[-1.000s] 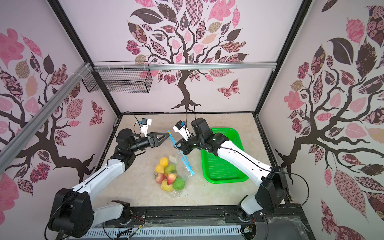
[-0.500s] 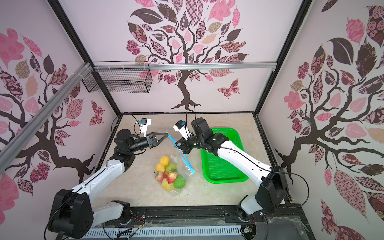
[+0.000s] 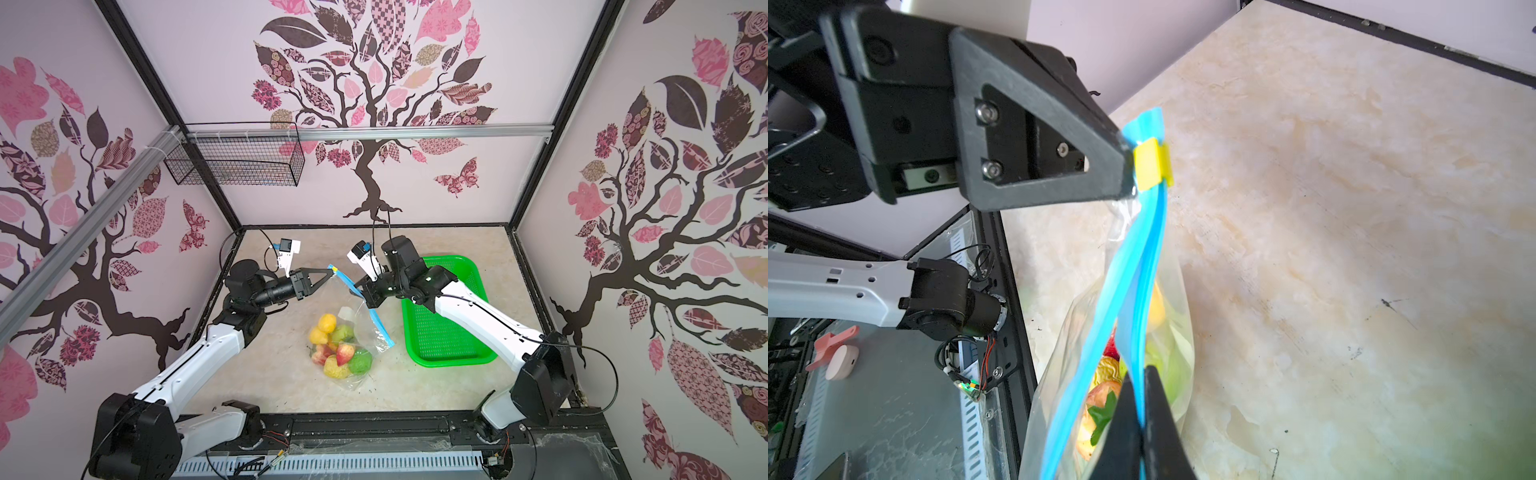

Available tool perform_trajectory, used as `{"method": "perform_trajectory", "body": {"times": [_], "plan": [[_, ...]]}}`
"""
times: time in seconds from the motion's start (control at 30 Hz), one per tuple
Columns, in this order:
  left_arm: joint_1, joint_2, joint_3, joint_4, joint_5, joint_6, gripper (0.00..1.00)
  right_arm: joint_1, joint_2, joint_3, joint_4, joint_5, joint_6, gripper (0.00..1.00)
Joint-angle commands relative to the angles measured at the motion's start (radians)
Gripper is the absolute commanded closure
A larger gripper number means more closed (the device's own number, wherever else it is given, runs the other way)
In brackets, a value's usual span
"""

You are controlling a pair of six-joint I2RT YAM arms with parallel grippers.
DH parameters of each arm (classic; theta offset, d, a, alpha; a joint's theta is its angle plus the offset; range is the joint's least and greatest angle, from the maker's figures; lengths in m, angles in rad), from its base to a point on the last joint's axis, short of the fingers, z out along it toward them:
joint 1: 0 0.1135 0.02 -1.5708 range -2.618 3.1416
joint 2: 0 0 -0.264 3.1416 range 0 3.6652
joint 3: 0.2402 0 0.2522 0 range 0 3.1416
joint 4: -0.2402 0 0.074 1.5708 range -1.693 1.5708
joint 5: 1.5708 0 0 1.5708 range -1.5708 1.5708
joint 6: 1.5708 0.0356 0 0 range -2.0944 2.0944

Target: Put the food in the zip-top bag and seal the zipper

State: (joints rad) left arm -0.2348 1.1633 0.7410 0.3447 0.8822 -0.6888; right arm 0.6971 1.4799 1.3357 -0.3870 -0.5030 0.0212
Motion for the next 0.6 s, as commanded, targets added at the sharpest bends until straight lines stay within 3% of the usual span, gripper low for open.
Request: {"method": "perform_trajectory", "body": {"times": [0.0, 0.23, 0.43, 0.57], "plan": [[-0.005, -0.014, 0.013, -0.03, 0.005, 0.036, 1.0, -0.004, -0.002, 0.071, -0.028, 0.027, -0.027, 0.91], [-0.005, -0.022, 0.023, -0.056, 0.01, 0.056, 1.0, -0.004, 0.02, 0.216, -0.112, 0.018, -0.084, 0.65], [-0.007, -0.036, 0.036, -0.084, 0.039, 0.08, 1.0, -0.005, 0.089, 0.315, -0.159, -0.113, -0.112, 0.54], [-0.007, -0.045, 0.047, -0.102, 0.061, 0.098, 1.0, -0.005, 0.134, 0.358, -0.192, -0.185, -0.141, 0.52]]}}
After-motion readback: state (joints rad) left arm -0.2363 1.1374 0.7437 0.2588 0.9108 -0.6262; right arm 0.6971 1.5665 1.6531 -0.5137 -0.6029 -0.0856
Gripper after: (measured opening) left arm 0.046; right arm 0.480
